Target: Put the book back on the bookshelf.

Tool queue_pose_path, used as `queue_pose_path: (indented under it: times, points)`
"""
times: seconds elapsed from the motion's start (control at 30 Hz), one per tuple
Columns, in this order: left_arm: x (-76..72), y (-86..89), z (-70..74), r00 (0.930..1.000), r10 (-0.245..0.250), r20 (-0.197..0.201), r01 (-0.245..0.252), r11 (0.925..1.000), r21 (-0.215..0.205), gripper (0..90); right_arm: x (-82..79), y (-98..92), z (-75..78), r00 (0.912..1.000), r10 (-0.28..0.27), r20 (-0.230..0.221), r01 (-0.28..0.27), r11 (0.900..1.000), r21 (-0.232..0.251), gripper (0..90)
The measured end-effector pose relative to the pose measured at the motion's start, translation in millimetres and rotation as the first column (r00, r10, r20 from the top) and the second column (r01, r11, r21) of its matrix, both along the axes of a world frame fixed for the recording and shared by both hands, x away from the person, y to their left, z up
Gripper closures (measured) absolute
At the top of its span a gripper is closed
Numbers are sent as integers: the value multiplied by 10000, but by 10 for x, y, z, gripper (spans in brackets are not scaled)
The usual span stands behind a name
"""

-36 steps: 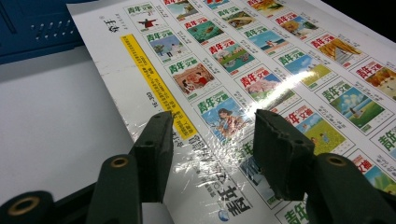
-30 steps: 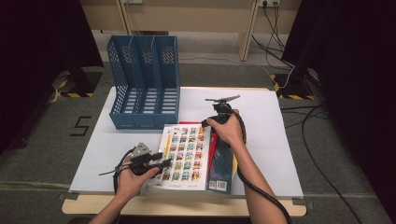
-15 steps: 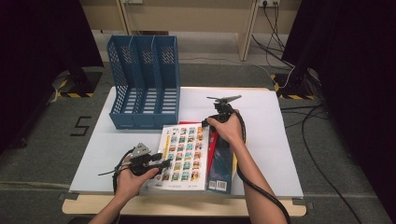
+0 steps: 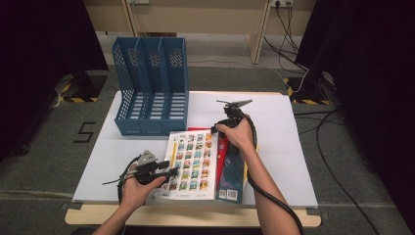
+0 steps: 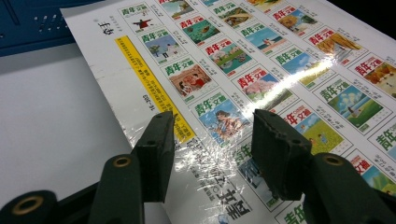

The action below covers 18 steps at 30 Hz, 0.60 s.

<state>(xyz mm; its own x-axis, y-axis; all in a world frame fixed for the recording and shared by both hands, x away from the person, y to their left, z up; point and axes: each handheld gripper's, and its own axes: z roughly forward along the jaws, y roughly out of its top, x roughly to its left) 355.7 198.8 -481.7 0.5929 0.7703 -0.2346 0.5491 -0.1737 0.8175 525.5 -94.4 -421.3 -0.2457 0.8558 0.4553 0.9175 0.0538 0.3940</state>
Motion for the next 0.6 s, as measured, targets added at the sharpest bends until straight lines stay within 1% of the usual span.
queue_pose_path:
  times: [0.03, 0.17, 0.27, 0.33, 0.43, 0.5, 0.6]
  points:
    - [-2, -1, 0, 10000, 0, 16, 0, 10000, 16, 487, 0, 9, 11, 9999, -78, -145, 78, 10000, -24, 605]
    - [-5, 5, -2, 10000, 32, 3, -32, 10000, 14, 484, 1, 9, 5, 10000, 37, -87, -38, 10000, -72, 616]
    - [-4, 6, -1, 10000, 31, 10, -31, 10000, 30, 485, 1, 12, -2, 10000, 21, -70, -21, 10000, -30, 623]
    - [-2, 10, -5, 10000, 29, 2, -29, 10000, -2, 485, 7, 26, 4, 9998, 2, -177, -3, 10000, -79, 624]
    - [-5, 17, -14, 10000, 68, -8, -68, 9999, -88, 485, 6, 34, -10, 9995, -239, -201, 239, 9997, 15, 620]
    - [-9, 13, -15, 9999, 112, 11, -112, 9999, -104, 485, 2, 42, -21, 9995, -286, -107, 287, 9995, 118, 608]
    - [-12, 12, -14, 9999, 117, 21, -117, 9999, -87, 485, 0, 43, -27, 9993, -347, -111, 349, 9993, 147, 606]
